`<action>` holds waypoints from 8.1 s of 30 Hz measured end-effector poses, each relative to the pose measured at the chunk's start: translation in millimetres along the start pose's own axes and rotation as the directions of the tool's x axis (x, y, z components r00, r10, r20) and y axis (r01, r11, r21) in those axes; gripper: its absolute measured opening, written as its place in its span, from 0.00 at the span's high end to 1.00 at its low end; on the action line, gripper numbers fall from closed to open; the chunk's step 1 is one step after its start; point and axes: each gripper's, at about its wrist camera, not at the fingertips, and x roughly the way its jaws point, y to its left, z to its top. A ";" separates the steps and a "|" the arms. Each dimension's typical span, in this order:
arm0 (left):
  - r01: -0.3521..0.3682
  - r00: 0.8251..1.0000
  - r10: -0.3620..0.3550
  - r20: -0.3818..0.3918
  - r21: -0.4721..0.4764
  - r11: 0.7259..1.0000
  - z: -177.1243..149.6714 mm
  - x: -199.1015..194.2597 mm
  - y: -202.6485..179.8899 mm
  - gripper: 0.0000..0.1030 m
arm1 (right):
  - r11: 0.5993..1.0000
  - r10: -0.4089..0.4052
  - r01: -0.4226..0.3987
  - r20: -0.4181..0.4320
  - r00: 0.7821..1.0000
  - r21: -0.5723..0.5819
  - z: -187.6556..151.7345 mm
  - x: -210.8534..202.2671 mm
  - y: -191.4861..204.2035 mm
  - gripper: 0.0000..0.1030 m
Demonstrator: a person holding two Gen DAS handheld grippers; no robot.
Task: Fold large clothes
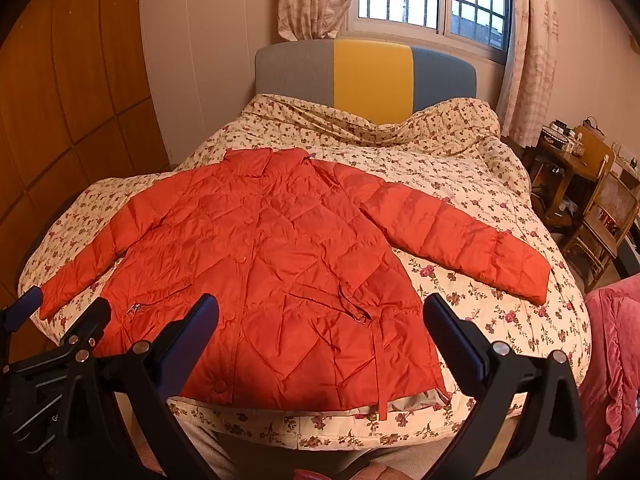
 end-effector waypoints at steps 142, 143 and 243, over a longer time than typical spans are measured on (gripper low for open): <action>0.080 0.988 -0.086 -0.125 -0.055 0.995 209.4 421.9 -69.2 0.03 | 0.894 0.418 -0.412 -0.002 0.909 -0.175 140.4 408.0 -75.9 0.94; 0.071 0.988 -0.073 -0.135 -0.021 0.997 210.6 433.1 -77.5 0.03 | 0.897 0.413 -0.408 -0.003 0.911 -0.174 140.0 408.8 -75.5 0.94; 0.158 0.984 -0.159 -0.082 -0.024 0.987 139.8 445.8 -8.5 0.41 | 0.971 0.207 -0.215 -0.082 0.975 -0.106 148.6 457.3 -26.2 0.74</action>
